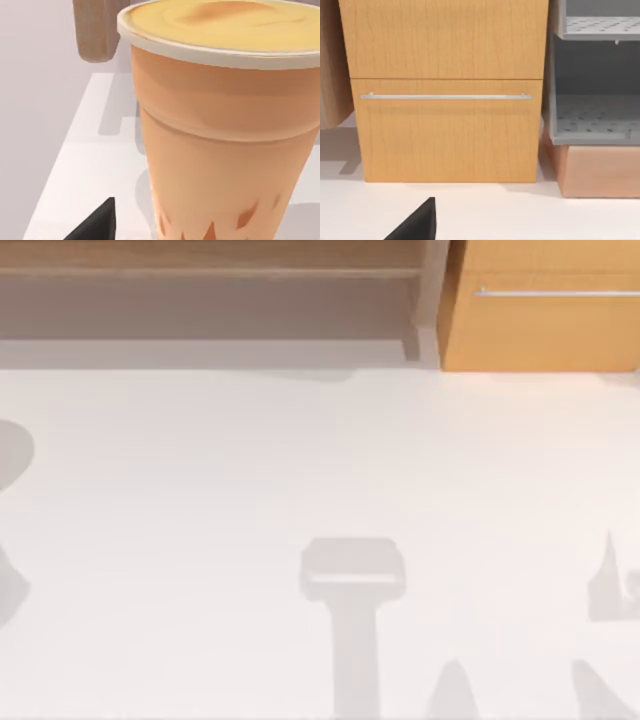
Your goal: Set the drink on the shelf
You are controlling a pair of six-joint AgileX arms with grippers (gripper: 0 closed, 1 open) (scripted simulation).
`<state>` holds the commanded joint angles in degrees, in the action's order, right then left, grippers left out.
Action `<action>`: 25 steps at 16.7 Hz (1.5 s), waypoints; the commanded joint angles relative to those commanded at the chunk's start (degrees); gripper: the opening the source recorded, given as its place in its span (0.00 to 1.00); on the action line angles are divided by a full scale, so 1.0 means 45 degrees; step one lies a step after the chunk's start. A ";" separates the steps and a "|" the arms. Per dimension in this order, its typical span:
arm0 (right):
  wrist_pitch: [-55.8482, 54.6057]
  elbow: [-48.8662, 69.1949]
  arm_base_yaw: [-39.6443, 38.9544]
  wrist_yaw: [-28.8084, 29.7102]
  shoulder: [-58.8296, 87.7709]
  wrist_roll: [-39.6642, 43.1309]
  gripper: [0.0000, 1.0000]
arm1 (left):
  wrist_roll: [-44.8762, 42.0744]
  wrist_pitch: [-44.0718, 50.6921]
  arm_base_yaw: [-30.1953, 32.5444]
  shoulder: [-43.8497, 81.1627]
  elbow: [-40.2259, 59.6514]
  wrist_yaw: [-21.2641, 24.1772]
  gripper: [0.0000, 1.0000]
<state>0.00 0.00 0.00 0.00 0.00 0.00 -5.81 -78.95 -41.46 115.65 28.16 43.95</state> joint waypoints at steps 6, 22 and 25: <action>0.0000 0.0000 0.0000 0.0000 0.0000 0.0000 1.00 | 0.0055 0.0161 0.0308 0.0231 0.0422 -0.0292 1.00; 0.0000 0.0000 0.0000 0.0000 0.0000 0.0000 1.00 | 0.0382 0.1250 0.2083 0.1883 0.3399 -0.2035 0.70; 0.0000 0.0000 0.0000 0.0000 0.0000 0.0000 1.00 | 0.0382 0.1250 0.2083 0.1883 0.3399 -0.2035 0.47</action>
<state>0.00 0.00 0.00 0.00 0.00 0.00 -4.09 -73.32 -32.09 124.13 43.45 34.79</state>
